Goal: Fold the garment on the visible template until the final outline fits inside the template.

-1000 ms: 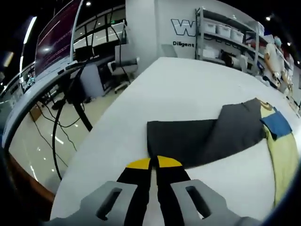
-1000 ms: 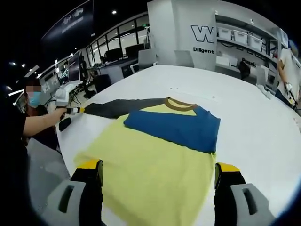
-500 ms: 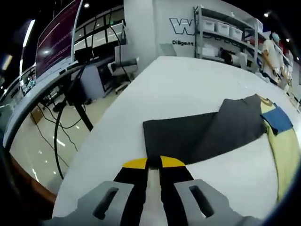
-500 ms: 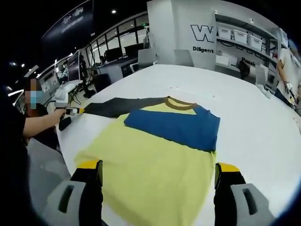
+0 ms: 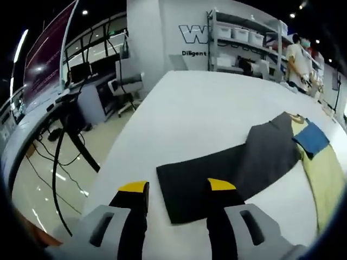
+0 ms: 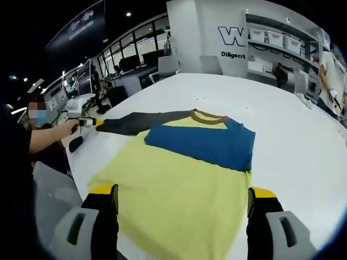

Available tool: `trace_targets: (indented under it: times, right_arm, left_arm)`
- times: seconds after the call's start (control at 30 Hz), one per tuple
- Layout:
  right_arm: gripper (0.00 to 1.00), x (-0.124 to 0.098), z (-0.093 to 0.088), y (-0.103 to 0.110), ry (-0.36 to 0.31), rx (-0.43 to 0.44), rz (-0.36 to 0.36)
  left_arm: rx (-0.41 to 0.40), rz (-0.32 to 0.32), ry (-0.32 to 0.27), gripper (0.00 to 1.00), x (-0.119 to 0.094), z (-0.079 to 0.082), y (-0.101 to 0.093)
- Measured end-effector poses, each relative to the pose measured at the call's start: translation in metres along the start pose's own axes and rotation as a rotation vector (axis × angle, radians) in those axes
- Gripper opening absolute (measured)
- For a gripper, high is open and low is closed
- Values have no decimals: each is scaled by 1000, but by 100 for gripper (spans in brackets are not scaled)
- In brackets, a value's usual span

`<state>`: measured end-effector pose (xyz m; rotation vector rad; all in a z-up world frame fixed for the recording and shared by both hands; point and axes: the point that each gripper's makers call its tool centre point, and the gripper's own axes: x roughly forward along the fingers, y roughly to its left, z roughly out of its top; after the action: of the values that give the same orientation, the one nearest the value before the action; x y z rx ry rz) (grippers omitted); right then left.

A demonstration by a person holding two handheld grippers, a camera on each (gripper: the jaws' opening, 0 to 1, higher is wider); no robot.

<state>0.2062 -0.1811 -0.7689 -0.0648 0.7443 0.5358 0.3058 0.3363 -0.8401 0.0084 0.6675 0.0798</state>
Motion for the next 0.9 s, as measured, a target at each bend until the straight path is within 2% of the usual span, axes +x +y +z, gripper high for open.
trace_targets:
  times: [0.1, 0.17, 0.5, 0.53, 0.57, 0.67, 0.77, 0.9]
  right_arm:
    - [99, 0, -2, -3, 2, 9, -7]
    - [99, 0, -3, -3, 4, 12, -10]
    - [99, -3, -7, -10, 10, 30, -28]
    - [99, -3, -7, -10, 11, 29, -29]
    - [99, -3, -7, -11, 12, 30, -31]
    - [99, -4, -8, -13, 9, 34, -36]
    - [99, -5, -9, -15, 9, 37, -44]
    - [99, -6, -9, -16, 8, 40, -48]
  left_arm:
    - [21, 0, 28, 42, 6, -4, 3]
    - [-14, 3, 33, 40, 9, -5, 7]
    - [-58, -8, 42, 34, 25, -7, 9]
    - [-70, 0, 47, 32, 26, -8, 10]
    - [-50, -4, 26, 31, 27, -4, 10]
    - [-73, -7, 29, 28, 33, -3, 11]
    - [-82, 10, 47, 21, 36, -6, 15]
    - [-96, 28, 43, 14, 39, -6, 21]
